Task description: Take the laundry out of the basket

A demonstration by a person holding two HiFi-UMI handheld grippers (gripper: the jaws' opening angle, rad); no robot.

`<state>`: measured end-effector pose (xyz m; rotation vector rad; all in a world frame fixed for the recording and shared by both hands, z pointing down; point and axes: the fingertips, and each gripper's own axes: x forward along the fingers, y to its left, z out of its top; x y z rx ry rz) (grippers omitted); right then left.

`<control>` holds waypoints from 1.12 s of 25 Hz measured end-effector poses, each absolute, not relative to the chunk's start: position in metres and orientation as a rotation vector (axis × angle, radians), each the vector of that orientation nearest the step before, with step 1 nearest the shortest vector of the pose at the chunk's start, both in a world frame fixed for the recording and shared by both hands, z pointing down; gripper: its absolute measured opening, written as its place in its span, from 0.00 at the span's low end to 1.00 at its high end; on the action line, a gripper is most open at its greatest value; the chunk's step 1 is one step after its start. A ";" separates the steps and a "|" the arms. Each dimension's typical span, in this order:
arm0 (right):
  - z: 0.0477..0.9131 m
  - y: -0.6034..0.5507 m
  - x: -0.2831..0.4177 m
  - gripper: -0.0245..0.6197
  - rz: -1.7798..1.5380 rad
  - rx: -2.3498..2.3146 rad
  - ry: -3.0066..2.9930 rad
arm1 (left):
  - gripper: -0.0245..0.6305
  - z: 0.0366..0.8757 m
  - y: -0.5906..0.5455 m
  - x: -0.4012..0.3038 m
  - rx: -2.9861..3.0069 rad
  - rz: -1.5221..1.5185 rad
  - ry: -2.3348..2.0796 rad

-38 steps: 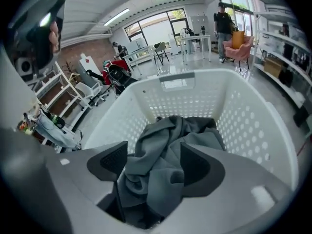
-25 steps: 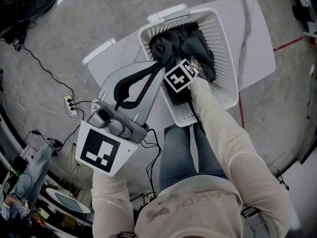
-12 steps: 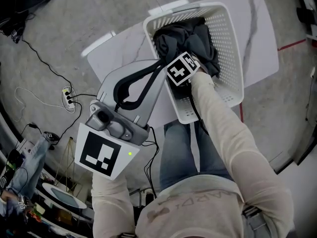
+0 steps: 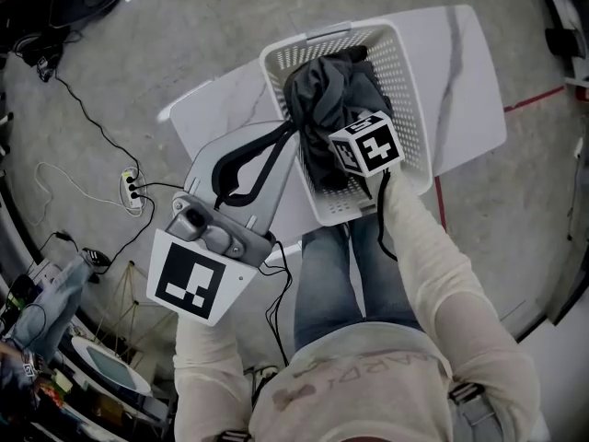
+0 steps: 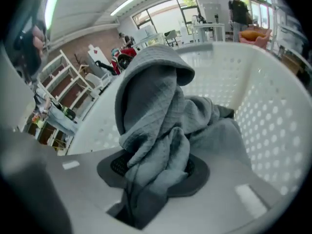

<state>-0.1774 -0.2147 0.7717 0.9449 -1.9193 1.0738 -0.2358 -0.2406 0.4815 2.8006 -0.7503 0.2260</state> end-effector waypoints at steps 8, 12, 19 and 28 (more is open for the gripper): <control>0.605 -0.206 -0.163 0.33 1.101 1.084 -2.250 | 0.04 0.404 -0.220 -0.208 2.837 0.151 -0.868; 0.528 -0.195 -0.153 0.33 1.059 1.109 -2.403 | 0.04 0.367 -0.204 -0.195 2.843 0.107 -0.920; 0.397 -0.175 -0.134 0.33 0.893 1.136 -2.635 | 0.04 0.292 -0.175 -0.178 2.885 0.020 -0.997; 0.282 -0.151 -0.075 0.34 0.680 1.212 -2.830 | 0.04 0.219 -0.142 -0.134 2.938 -0.060 -1.085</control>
